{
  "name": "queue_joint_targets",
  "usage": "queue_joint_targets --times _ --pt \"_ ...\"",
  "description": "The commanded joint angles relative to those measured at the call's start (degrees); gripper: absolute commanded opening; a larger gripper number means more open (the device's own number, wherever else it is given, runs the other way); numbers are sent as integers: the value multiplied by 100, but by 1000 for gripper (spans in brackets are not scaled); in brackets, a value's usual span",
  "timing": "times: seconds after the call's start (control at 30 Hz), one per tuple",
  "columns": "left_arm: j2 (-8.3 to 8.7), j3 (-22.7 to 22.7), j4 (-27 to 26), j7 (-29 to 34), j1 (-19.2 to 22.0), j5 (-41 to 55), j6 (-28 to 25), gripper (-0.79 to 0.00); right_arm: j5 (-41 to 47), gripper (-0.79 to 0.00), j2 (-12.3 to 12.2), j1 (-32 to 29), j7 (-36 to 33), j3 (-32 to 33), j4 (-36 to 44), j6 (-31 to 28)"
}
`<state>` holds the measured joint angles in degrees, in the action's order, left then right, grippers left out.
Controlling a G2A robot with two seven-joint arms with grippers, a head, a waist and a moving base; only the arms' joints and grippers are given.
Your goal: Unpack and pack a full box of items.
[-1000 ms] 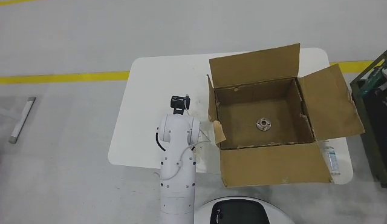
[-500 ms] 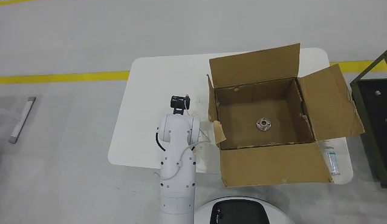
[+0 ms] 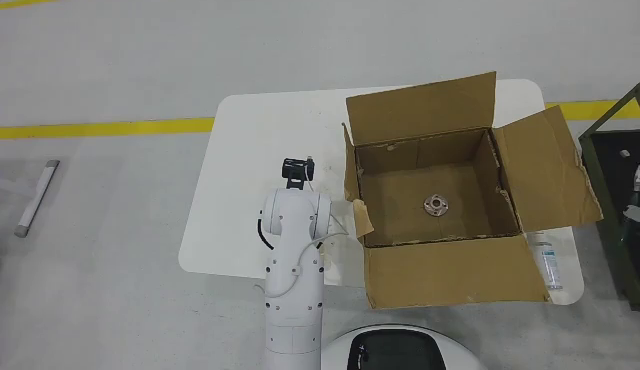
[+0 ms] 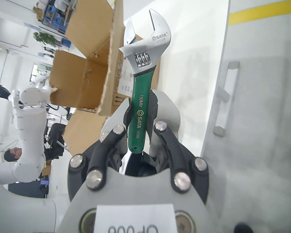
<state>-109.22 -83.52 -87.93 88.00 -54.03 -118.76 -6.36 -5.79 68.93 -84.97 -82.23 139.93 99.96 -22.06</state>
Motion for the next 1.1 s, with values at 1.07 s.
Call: queue_joint_targets --times 1.07 --pt "0 0 0 0 0 0 0 0 -3940 -785 -581 -795 1042 -2114 861 349"
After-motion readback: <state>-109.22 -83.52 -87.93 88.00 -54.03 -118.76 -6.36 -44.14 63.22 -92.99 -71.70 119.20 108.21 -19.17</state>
